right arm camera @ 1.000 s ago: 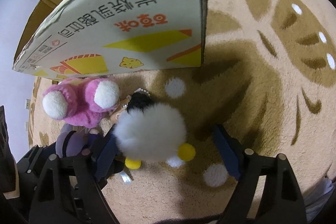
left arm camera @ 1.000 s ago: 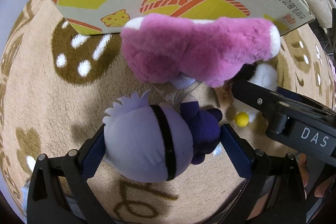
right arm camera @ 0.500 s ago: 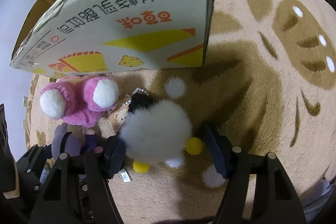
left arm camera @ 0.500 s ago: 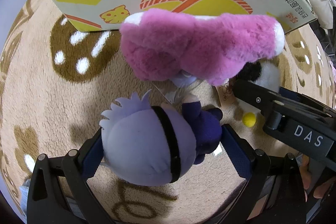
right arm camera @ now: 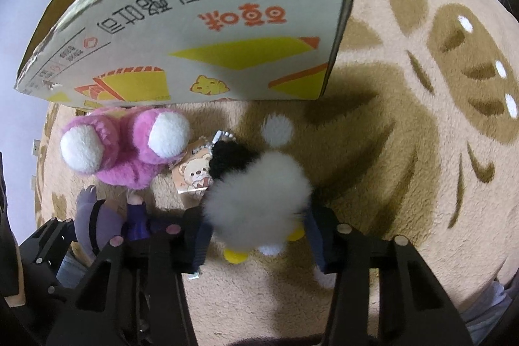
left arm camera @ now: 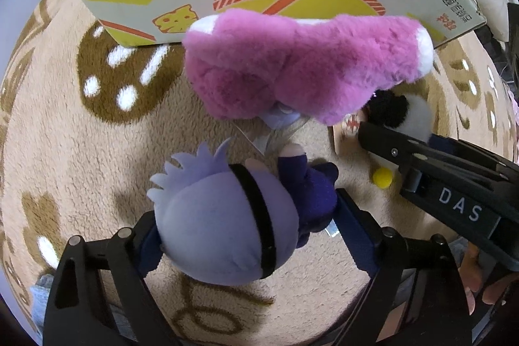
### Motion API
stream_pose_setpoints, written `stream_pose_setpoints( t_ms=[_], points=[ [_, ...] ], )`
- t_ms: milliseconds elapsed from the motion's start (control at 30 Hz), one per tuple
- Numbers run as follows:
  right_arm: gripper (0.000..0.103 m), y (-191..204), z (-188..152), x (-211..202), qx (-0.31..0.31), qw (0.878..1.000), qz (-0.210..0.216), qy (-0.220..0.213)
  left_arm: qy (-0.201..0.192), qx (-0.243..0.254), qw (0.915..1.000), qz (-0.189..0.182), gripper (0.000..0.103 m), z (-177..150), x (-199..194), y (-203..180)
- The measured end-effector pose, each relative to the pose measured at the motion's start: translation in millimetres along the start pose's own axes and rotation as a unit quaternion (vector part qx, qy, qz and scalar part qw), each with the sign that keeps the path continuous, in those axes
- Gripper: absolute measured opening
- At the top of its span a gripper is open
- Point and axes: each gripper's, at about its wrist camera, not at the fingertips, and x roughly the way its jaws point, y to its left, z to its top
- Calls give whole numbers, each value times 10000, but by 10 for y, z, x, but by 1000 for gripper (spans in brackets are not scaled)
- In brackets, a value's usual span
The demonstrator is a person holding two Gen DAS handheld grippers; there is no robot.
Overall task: Organize soft objects
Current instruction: 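Grasp the lavender plush doll with the left tool while the right tool grasps the white fluffy plush, then lift the lavender doll and white fluffy plush and carry both over the box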
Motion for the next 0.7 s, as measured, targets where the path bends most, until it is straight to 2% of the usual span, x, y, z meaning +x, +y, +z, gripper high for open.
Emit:
stream_pose_setpoints(
  t_ms=[100, 367, 567, 700],
  points=[
    [37, 31, -31, 3, -33, 10000, 45, 14, -17, -5, 10000, -11, 90, -5, -14, 2],
    [31, 73, -101, -84, -58, 9997, 178, -134, -68, -78, 9999, -1, 89, -40, -147, 58],
    [31, 77, -170, -324, -98, 9981, 269, -539, -346, -364, 9987, 26, 89, -71, -374, 220],
    [31, 57, -194, -492, -112, 9956, 355, -858, -634, -397, 9970, 179, 89, -107, -547, 270]
  ],
)
